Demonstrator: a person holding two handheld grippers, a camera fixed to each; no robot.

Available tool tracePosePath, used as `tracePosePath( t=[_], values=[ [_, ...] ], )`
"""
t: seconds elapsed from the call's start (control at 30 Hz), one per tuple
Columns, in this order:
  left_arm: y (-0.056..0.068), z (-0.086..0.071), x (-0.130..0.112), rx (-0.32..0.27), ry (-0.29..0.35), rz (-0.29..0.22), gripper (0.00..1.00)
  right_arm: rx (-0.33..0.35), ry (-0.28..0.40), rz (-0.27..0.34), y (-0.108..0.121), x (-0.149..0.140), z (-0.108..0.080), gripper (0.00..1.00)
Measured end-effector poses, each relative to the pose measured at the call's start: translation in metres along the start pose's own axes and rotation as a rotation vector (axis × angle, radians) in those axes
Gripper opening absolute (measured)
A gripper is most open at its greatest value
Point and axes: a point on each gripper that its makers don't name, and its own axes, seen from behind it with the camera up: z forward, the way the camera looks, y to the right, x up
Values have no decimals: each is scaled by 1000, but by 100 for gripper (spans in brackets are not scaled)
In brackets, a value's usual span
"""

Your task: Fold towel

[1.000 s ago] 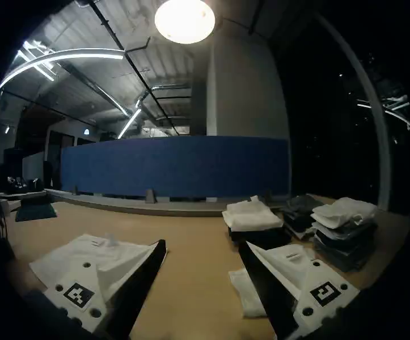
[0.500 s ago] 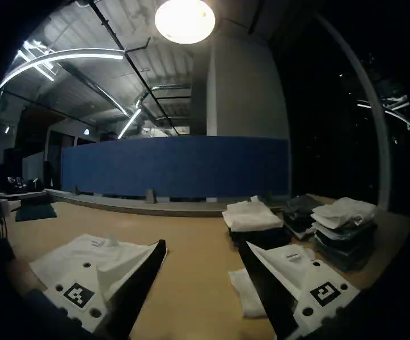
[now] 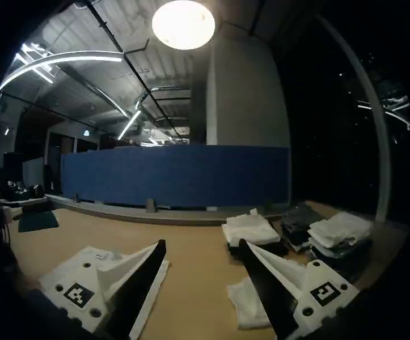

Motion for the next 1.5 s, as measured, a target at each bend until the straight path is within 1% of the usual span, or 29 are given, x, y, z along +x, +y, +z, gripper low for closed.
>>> tracePosePath(
  t=[0.1,0.2,0.3,0.4,0.5,0.6,0.7,0.77,0.87,1.0,1.1,1.2,1.3,1.4,1.5],
  values=[
    [4,0,24,-8,-4,-8,97,-1,-6,-9,-1,23,-1,99],
    [7,-1,51,-20,1,-4,97,1,-1,-16,-3,46,-3,99],
    [10,-1,73,-24,4,5,97,2,3,-9,-3,68,-5,99],
    [13,-1,87,-28,-1,8,97,-2,-2,5,-2,82,-7,100],
    [14,-1,99,-32,-1,5,97,-6,-9,12,1,89,-9,99],
    [19,-2,108,-45,0,10,97,-6,-11,12,2,95,-11,100],
    [27,-3,111,-75,-18,28,97,6,-22,6,1,97,-12,100],
    [32,-4,109,-102,-38,48,97,28,-38,-1,-4,96,-12,100],
    [45,-8,106,-164,-77,78,97,82,-86,-19,-15,91,-13,99],
    [68,-16,100,-282,-139,107,97,168,-167,-54,-34,82,-15,100],
    [82,-22,97,-356,-176,126,97,244,-233,-86,-50,75,-18,100],
    [93,-27,95,-421,-208,144,97,317,-309,-120,-66,67,-23,100],
    [104,-33,91,-494,-247,152,97,379,-385,-155,-78,58,-29,100],
    [110,-36,87,-540,-282,148,97,420,-416,-179,-85,55,-31,100],
    [111,-37,82,-548,-302,145,97,442,-423,-187,-90,54,-32,100]
  ],
)
